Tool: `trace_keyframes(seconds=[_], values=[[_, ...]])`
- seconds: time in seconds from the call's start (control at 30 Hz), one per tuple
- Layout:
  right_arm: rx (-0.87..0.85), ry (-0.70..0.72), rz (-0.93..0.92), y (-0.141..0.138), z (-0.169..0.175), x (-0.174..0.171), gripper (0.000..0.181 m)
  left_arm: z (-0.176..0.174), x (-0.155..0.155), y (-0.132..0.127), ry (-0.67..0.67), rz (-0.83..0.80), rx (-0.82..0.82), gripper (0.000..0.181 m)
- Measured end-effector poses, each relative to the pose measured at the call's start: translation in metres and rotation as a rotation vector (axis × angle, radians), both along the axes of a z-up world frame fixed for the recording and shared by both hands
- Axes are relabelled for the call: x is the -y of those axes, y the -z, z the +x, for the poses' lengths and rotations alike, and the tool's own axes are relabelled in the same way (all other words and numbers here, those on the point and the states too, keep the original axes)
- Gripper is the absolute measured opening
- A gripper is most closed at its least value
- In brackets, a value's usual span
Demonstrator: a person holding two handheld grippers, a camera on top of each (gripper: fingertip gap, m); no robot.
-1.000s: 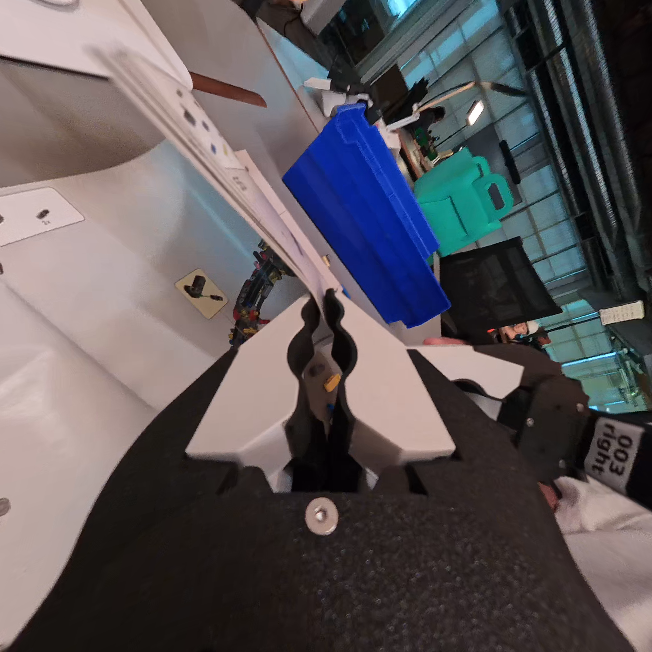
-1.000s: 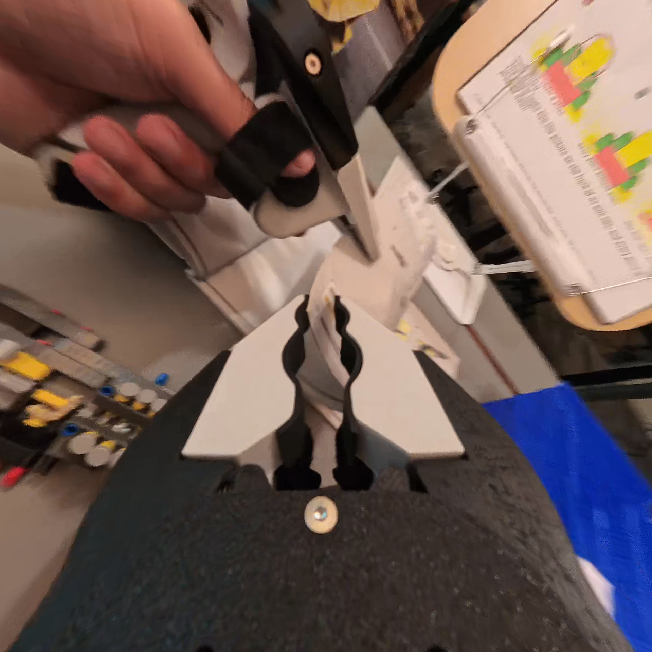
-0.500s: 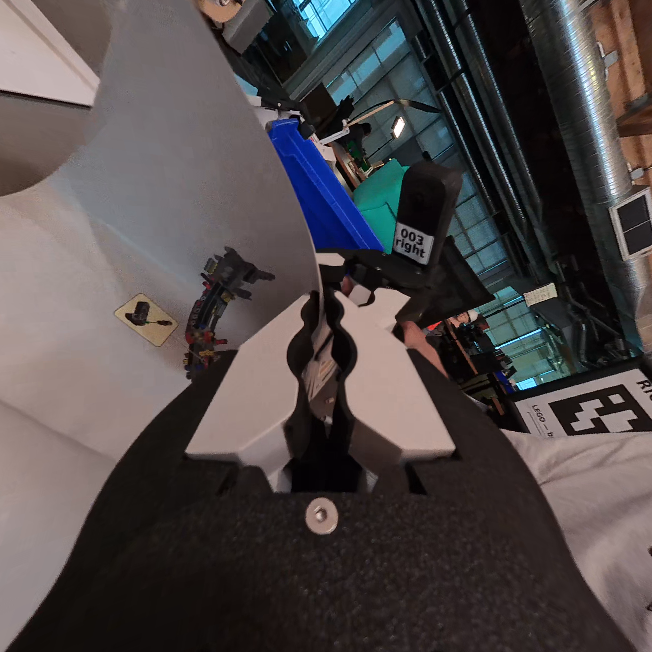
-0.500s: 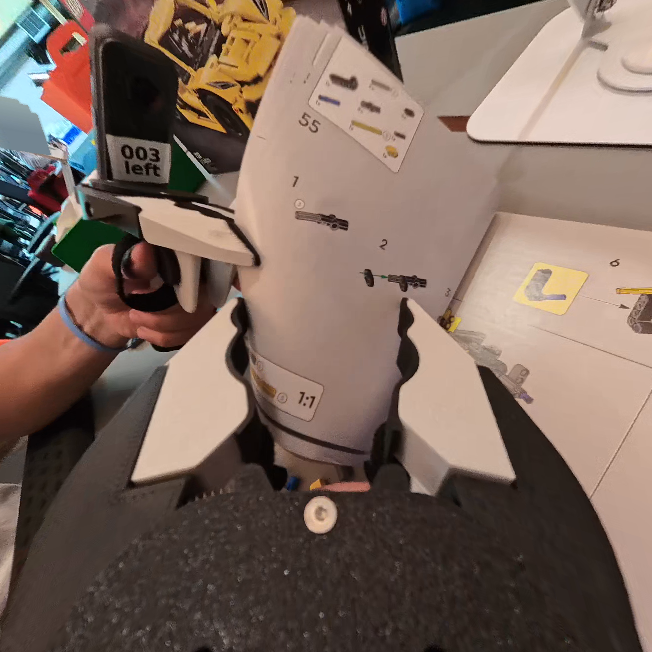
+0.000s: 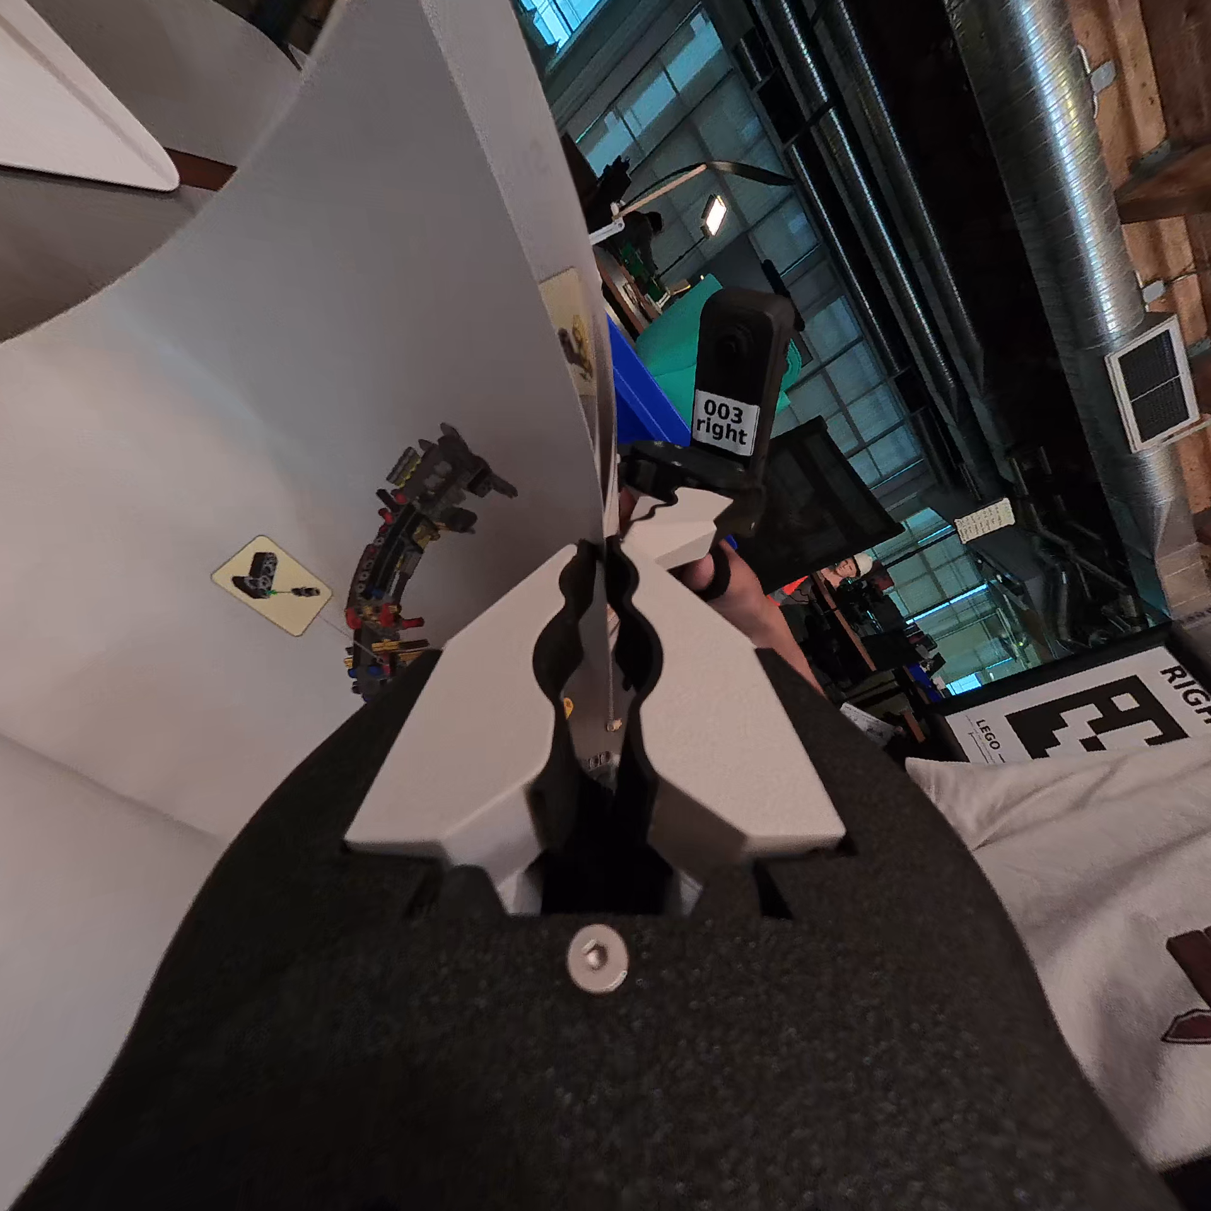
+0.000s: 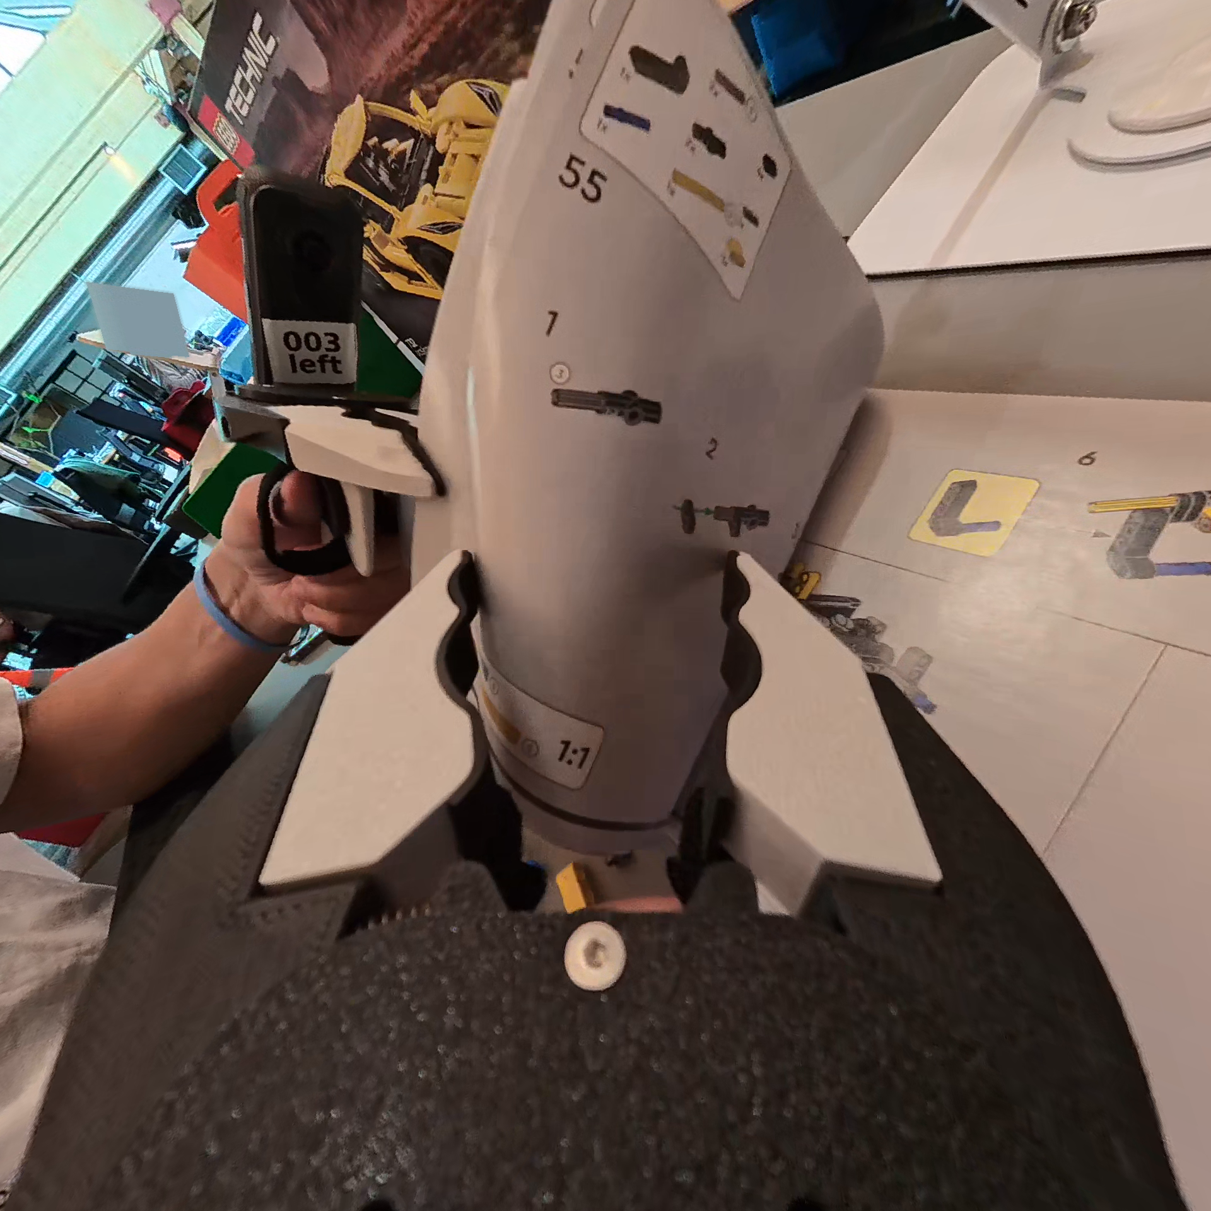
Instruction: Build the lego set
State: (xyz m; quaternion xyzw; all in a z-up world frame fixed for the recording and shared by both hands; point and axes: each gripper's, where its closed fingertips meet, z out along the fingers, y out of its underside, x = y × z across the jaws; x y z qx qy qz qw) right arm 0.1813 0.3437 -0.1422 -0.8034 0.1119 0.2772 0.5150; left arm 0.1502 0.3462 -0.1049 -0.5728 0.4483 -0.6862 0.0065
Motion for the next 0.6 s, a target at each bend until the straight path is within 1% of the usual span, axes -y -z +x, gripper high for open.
trace_keyframes(seconds=[0.17,0.23,0.27,0.3,0.37,0.5,0.57,0.6], values=[[-0.011,0.008,0.006,0.000,0.004,0.003,0.073,-0.001,-0.006,-0.003,-0.013,-0.034,0.005,0.002],[-0.047,-0.062,0.057,-0.011,-0.011,0.004,0.087,0.002,-0.007,0.000,-0.032,-0.026,0.001,0.002],[-0.033,-0.077,0.050,-0.010,-0.015,0.003,0.094,0.003,-0.006,0.000,-0.031,-0.027,0.004,0.001],[0.011,-0.072,0.022,-0.004,-0.016,0.002,0.094,0.004,-0.003,-0.001,-0.020,-0.035,0.006,0.002],[0.064,-0.052,-0.021,0.006,-0.014,-0.001,0.089,0.006,0.004,-0.002,-0.002,-0.040,0.006,0.002],[0.014,-0.013,-0.003,0.001,-0.003,-0.001,0.082,0.008,0.008,-0.005,-0.001,-0.052,0.019,0.004],[-0.013,-0.002,-0.004,0.003,0.001,0.000,0.081,0.006,0.011,-0.006,0.017,-0.053,0.027,0.016],[-0.016,-0.003,-0.003,0.004,0.001,0.000,0.081,0.006,0.012,-0.006,0.024,-0.051,0.029,0.018]])
